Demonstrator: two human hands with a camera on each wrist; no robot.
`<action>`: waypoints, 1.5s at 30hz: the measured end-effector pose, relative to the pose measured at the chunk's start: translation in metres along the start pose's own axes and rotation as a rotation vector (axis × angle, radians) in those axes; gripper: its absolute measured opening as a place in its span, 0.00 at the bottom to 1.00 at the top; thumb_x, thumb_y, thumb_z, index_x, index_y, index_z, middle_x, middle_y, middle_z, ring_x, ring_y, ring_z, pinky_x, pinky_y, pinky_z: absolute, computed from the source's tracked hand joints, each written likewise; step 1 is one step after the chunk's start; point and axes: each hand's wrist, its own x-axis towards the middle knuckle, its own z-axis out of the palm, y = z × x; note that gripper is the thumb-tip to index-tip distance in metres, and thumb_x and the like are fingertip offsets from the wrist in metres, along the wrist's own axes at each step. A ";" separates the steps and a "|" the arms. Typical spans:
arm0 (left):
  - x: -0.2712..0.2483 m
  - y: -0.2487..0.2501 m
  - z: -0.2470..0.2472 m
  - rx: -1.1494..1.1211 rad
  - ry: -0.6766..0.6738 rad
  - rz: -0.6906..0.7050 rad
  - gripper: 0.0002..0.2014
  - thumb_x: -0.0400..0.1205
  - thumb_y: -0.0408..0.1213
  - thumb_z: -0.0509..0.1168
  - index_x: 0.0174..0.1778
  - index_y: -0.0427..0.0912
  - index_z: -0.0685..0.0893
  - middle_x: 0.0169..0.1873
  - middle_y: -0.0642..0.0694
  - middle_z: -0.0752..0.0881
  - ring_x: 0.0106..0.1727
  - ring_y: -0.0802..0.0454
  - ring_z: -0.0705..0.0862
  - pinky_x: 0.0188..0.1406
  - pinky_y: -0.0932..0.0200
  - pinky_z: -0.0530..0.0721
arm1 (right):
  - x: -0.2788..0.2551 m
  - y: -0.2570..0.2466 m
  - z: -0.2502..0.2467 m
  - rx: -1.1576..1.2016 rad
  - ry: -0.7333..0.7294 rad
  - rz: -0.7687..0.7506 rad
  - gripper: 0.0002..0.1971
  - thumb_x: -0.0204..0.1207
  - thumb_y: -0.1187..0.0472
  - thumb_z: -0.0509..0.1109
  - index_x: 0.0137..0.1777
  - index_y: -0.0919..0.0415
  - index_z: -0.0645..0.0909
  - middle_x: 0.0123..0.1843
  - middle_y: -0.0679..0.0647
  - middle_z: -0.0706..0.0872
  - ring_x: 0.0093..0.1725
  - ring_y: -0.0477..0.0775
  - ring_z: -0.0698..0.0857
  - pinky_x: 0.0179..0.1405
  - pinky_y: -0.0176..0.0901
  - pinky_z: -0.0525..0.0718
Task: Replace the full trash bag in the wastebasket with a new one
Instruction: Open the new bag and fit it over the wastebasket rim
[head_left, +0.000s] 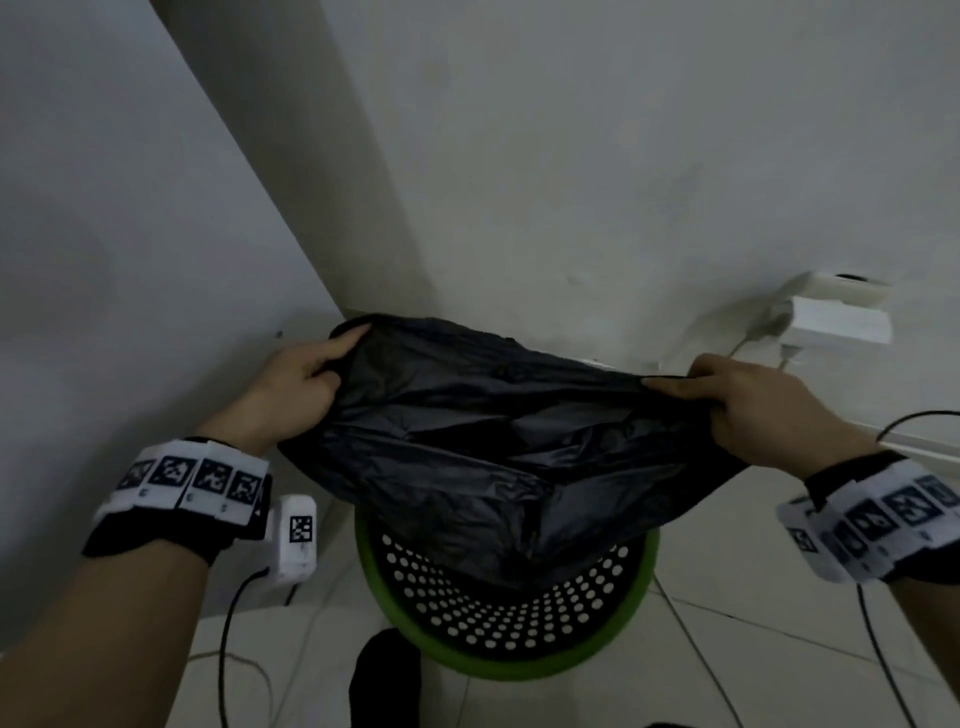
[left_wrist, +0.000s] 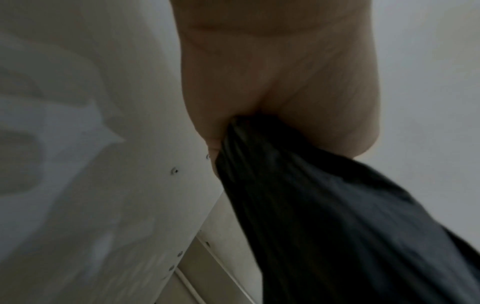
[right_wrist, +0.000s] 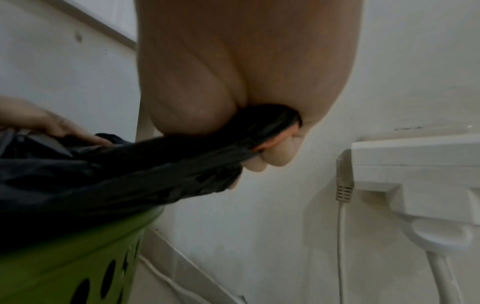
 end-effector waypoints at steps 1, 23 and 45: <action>0.006 -0.002 0.002 0.000 -0.017 -0.018 0.37 0.82 0.17 0.52 0.78 0.62 0.69 0.76 0.55 0.73 0.76 0.58 0.70 0.71 0.79 0.61 | 0.006 0.000 0.003 -0.071 0.001 -0.017 0.39 0.69 0.73 0.64 0.76 0.34 0.75 0.52 0.51 0.82 0.39 0.62 0.84 0.26 0.47 0.76; -0.082 -0.032 0.041 -0.512 0.186 -0.475 0.42 0.77 0.40 0.76 0.85 0.46 0.61 0.72 0.46 0.75 0.69 0.44 0.79 0.65 0.50 0.82 | -0.069 -0.012 0.077 1.088 -0.241 0.731 0.17 0.85 0.67 0.65 0.72 0.65 0.78 0.59 0.68 0.88 0.47 0.60 0.88 0.40 0.47 0.88; -0.187 -0.120 0.079 -1.430 -0.360 -0.325 0.32 0.79 0.18 0.35 0.81 0.35 0.60 0.83 0.28 0.58 0.83 0.29 0.61 0.84 0.30 0.51 | -0.173 -0.057 0.133 2.041 -0.079 0.815 0.18 0.62 0.66 0.67 0.51 0.59 0.92 0.64 0.61 0.88 0.53 0.64 0.90 0.47 0.57 0.90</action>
